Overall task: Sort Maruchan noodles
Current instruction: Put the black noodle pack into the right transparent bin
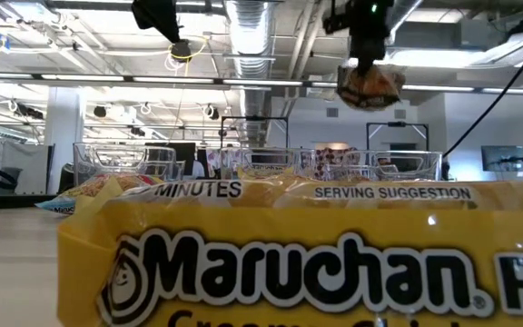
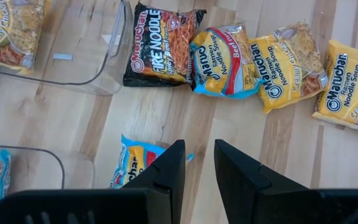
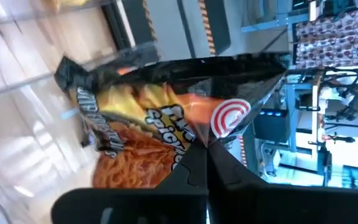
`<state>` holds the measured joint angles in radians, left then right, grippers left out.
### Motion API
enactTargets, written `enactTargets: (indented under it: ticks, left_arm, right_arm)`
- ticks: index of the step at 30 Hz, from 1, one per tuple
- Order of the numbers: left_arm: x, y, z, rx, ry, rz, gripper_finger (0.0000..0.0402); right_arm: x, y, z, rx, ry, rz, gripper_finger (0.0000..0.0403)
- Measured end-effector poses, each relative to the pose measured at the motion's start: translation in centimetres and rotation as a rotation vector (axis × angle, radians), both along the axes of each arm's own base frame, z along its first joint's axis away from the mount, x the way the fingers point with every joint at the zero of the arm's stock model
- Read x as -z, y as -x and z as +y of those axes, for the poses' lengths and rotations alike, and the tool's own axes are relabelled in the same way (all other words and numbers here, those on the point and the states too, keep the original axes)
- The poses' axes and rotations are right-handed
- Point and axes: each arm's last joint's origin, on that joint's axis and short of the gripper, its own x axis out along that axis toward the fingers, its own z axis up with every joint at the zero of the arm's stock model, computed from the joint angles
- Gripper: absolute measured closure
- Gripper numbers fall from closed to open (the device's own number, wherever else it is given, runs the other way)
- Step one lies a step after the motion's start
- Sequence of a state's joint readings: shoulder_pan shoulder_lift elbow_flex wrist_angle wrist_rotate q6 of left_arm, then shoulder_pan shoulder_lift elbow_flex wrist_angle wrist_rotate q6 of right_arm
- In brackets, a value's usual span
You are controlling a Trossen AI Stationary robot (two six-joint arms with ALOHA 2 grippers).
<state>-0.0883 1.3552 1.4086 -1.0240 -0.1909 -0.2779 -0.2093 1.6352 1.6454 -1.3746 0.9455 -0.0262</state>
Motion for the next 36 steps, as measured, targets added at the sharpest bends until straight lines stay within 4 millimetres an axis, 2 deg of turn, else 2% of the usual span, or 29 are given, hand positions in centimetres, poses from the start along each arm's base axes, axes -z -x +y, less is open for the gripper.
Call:
enactTargets:
  ticks: [9, 16, 24, 29, 36]
  left_arm:
    - [0.1, 0.1, 0.0, 0.000, -0.001, 0.015, 0.0329]
    - [0.1, 0.1, 0.0, -0.018, 0.011, 0.013, 0.0329]
    - [0.1, 0.1, 0.0, -0.018, 0.011, 0.013, 0.0329]
    - [0.1, 0.1, 0.0, -0.018, 0.011, 0.013, 0.0329]
    - [0.1, 0.1, 0.0, -0.018, 0.011, 0.013, 0.0329]
  right_arm:
    - [4.6, -0.3, -3.4, -0.023, 0.009, 0.094, 0.0400]
    - [8.1, 0.1, -4.8, -0.059, -0.040, 0.137, 0.0400]
    - [11.2, 0.7, -5.8, -0.099, -0.115, 0.159, 0.0399]
    - [12.7, 0.8, -6.6, -0.127, -0.112, 0.201, 0.0399]
    - [13.4, 1.1, -7.3, -0.158, -0.178, 0.198, 0.0393]
